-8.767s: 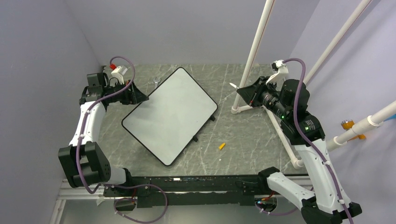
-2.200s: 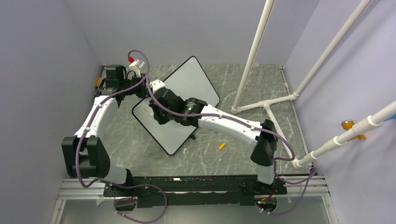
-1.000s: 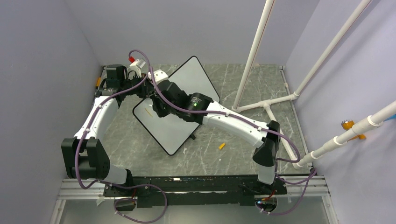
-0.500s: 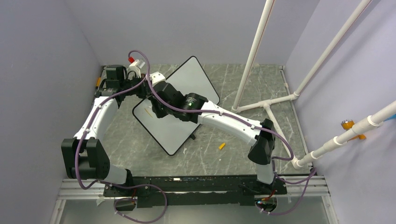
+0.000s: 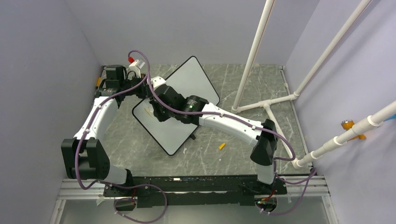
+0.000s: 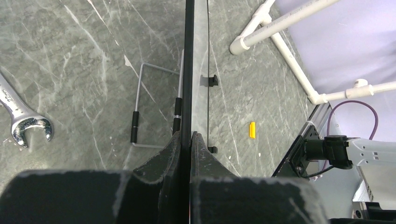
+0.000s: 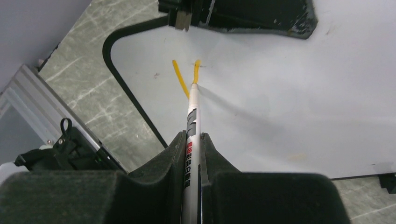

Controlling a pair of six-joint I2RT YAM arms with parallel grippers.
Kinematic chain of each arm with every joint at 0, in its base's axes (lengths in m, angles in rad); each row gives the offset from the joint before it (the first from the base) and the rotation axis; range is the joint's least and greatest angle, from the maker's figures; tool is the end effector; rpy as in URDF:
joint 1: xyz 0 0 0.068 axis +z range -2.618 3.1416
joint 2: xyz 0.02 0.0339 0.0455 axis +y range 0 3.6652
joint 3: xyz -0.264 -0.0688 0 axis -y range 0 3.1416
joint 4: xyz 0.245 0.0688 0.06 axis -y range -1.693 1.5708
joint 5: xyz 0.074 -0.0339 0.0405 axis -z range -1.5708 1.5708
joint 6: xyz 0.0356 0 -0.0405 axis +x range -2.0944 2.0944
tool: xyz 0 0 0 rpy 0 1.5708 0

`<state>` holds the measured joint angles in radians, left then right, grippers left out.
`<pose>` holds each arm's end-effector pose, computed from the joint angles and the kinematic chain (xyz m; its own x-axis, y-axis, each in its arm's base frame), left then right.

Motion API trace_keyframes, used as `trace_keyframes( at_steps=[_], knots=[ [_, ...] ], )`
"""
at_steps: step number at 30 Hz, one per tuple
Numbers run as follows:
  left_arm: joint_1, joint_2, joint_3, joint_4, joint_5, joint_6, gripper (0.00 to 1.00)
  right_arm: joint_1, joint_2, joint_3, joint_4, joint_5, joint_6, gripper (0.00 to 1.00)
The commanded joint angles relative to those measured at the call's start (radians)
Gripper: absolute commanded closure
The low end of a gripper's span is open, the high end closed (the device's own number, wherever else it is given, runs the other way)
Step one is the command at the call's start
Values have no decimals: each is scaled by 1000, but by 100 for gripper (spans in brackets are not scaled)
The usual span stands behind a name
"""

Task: Write a sentence on the whiteboard

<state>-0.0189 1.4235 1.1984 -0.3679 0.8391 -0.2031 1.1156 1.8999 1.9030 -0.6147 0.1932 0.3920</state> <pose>0.3140 -0.0324 0.3238 -0.6742 -0.1220 -0.7284 0.5039 0.6450 -0.5745 0.1993 0.3916 0.3615 -0.5436 -0.2578 -0.7987 -0.6543 0.7262 0.2109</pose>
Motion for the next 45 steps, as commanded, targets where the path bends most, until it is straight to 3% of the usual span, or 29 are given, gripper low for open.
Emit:
trace_keyframes(
  at_steps=[1, 30, 38, 45],
  knots=[
    [-5, -49, 23, 37, -21, 37, 100, 10, -19, -42, 38, -34, 15, 100],
    [-7, -54, 26, 32, -14, 33, 100, -22, -70, -134, 36, 24, 26, 100],
    [-5, -57, 27, 29, -17, 40, 100, -20, -144, -139, 68, -10, 9, 100],
    [-6, -56, 31, 18, -39, 47, 100, -15, -266, -269, 184, -33, -26, 100]
  ],
)
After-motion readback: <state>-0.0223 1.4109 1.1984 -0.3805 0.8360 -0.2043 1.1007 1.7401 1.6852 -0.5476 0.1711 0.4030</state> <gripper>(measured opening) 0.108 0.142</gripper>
